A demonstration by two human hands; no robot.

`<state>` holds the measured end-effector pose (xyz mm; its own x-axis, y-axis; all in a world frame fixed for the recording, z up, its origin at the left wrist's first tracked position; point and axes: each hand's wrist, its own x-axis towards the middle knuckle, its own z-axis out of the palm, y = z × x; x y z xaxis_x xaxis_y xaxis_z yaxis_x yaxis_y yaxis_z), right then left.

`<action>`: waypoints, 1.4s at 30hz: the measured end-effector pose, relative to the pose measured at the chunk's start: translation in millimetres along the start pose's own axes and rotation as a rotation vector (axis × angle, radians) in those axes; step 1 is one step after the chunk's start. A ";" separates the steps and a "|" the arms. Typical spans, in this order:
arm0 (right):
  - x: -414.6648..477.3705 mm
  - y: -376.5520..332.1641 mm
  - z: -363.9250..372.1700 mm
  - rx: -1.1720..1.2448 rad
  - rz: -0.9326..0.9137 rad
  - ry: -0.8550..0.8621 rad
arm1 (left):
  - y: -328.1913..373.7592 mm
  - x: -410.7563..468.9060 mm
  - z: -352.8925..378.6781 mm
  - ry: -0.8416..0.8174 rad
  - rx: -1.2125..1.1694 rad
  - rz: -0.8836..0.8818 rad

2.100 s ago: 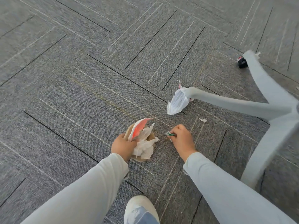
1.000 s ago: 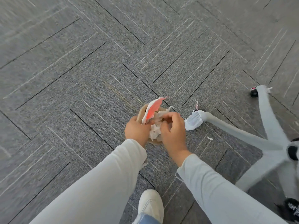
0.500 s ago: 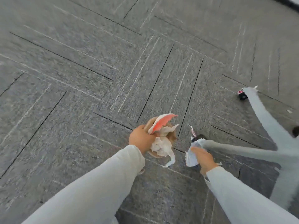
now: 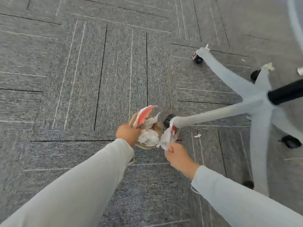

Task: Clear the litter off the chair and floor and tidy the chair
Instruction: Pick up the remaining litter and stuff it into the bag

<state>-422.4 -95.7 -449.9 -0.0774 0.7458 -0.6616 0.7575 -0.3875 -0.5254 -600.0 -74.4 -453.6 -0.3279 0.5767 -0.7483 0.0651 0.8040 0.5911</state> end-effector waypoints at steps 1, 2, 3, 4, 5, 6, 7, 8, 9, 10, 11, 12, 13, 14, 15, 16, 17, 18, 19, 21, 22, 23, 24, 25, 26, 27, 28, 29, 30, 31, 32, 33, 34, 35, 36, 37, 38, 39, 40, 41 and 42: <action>-8.2 4.8 5.7 -0.064 -0.018 -0.071 | -3.7 -0.5 0.6 -0.006 0.011 -0.010; -15.2 8.0 11.0 -0.081 -0.032 -0.103 | -7.8 -1.9 0.5 -0.012 0.019 -0.020; -19.6 8.3 13.6 -0.042 -0.039 -0.099 | -12.2 -4.3 -0.5 -0.012 0.019 -0.033; -20.6 4.6 13.2 -0.008 -0.050 -0.026 | -16.7 -5.9 -2.1 -0.007 0.017 -0.041; -18.4 -0.3 9.5 0.002 -0.091 0.093 | -20.1 -7.7 -4.3 -0.004 0.027 -0.045; -14.8 -6.8 4.0 0.011 -0.154 0.192 | -23.2 -9.8 -7.5 0.005 0.036 -0.046; -10.4 -14.6 -2.7 0.026 -0.235 0.245 | -24.7 -11.2 -10.6 0.015 0.032 -0.047; -6.4 -23.0 -8.5 0.027 -0.326 0.272 | -25.7 -12.6 -13.6 0.022 0.010 -0.051; -3.5 -32.1 -12.6 0.008 -0.413 0.287 | -25.5 -13.5 -16.8 0.019 -0.033 -0.063; -1.0 -40.7 -14.9 -0.044 -0.491 0.309 | -24.4 -14.7 -19.4 0.001 -0.092 -0.079; 0.5 -49.4 -16.2 -0.108 -0.567 0.342 | -22.6 -16.1 -21.1 -0.029 -0.153 -0.098; 2.6 -57.6 -16.0 -0.166 -0.638 0.388 | -20.6 -17.7 -22.2 -0.062 -0.216 -0.111; 4.5 -64.3 -14.5 -0.206 -0.696 0.435 | -18.5 -20.7 -22.4 -0.094 -0.275 -0.122; 5.8 -69.7 -11.6 -0.227 -0.734 0.462 | -16.6 -22.8 -22.2 -0.124 -0.334 -0.127; 6.3 -73.6 -8.6 -0.227 -0.750 0.454 | -14.6 -25.3 -21.0 -0.152 -0.391 -0.124; 5.9 -77.0 -5.8 -0.208 -0.748 0.407 | -12.6 -27.6 -19.8 -0.173 -0.444 -0.107; 4.8 -79.0 -3.0 -0.183 -0.733 0.340 | -10.5 -30.2 -19.1 -0.195 -0.476 -0.080; 3.0 -79.9 0.0 -0.167 -0.722 0.275 | -8.1 -32.2 -18.0 -0.219 -0.478 -0.043; 0.6 -79.9 3.3 -0.159 -0.722 0.220 | -6.0 -33.9 -17.1 -0.250 -0.450 -0.011; -0.9 -78.7 8.6 -0.208 -0.742 0.107 | -5.9 -34.7 -16.6 -0.298 -0.422 0.005; 0.4 -77.0 9.4 -0.286 -0.741 0.057 | -7.9 -32.9 -16.2 -0.302 -0.436 -0.015; 2.3 -75.2 9.3 -0.374 -0.726 0.004 | -11.1 -30.8 -16.4 -0.291 -0.442 -0.025; 4.3 -72.2 8.0 -0.434 -0.716 -0.055 | -15.2 -26.9 -15.5 -0.278 -0.446 -0.022; 5.8 -69.3 7.3 -0.442 -0.720 -0.115 | -19.0 -24.4 -15.2 -0.260 -0.444 -0.012; 6.8 -64.0 5.9 -0.398 -0.734 -0.149 | -21.5 -21.5 -13.3 -0.237 -0.446 -0.009; 6.2 -58.6 4.9 -0.312 -0.743 -0.136 | -22.5 -20.2 -12.3 -0.202 -0.444 -0.010; 5.6 -51.6 2.6 -0.208 -0.730 -0.063 | -22.5 -17.9 -9.8 -0.161 -0.427 -0.008; 6.3 -43.2 -1.8 -0.130 -0.706 0.057 | -21.8 -15.2 -6.7 -0.119 -0.397 -0.003; 9.2 -33.4 -8.0 -0.104 -0.680 0.195 | -20.8 -12.7 -3.6 -0.081 -0.362 0.007; 13.9 -22.0 -15.4 -0.122 -0.643 0.317 | -19.1 -10.8 0.1 -0.047 -0.329 0.019; 18.4 -10.9 -22.9 -0.162 -0.598 0.408 | -17.6 -9.1 4.8 -0.018 -0.301 0.029; 22.6 -0.9 -30.4 -0.209 -0.551 0.467 | -15.2 -8.3 10.0 0.002 -0.281 0.036; 25.9 8.1 -36.3 -0.247 -0.516 0.499 | -12.3 -8.1 15.7 0.012 -0.267 0.047; 28.8 16.4 -40.5 -0.274 -0.495 0.515 | -7.8 -9.5 22.0 0.014 -0.257 0.068; 31.3 24.1 -43.6 -0.301 -0.481 0.517 | -3.1 -11.6 28.2 0.012 -0.254 0.094; 33.8 31.3 -46.4 -0.330 -0.454 0.514 | 1.7 -13.8 34.7 0.006 -0.261 0.117; 37.5 38.6 -49.6 -0.354 -0.400 0.514 | 6.4 -15.7 40.5 -0.006 -0.276 0.137; 42.0 46.3 -53.9 -0.375 -0.317 0.514 | 10.4 -17.5 45.4 -0.021 -0.292 0.149; 46.8 54.6 -59.0 -0.400 -0.213 0.503 | 13.6 -18.7 49.8 -0.033 -0.306 0.155; 50.9 63.1 -64.1 -0.433 -0.111 0.472 | 15.7 -19.3 53.6 -0.041 -0.315 0.160; 53.3 71.3 -68.3 -0.472 -0.026 0.423 | 16.5 -19.6 56.7 -0.045 -0.320 0.164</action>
<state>-328.3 -46.6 -486.1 0.0906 0.9388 -0.3322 0.9705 -0.1581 -0.1821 -539.0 -64.2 -446.2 -0.2955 0.7054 -0.6442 -0.1872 0.6185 0.7631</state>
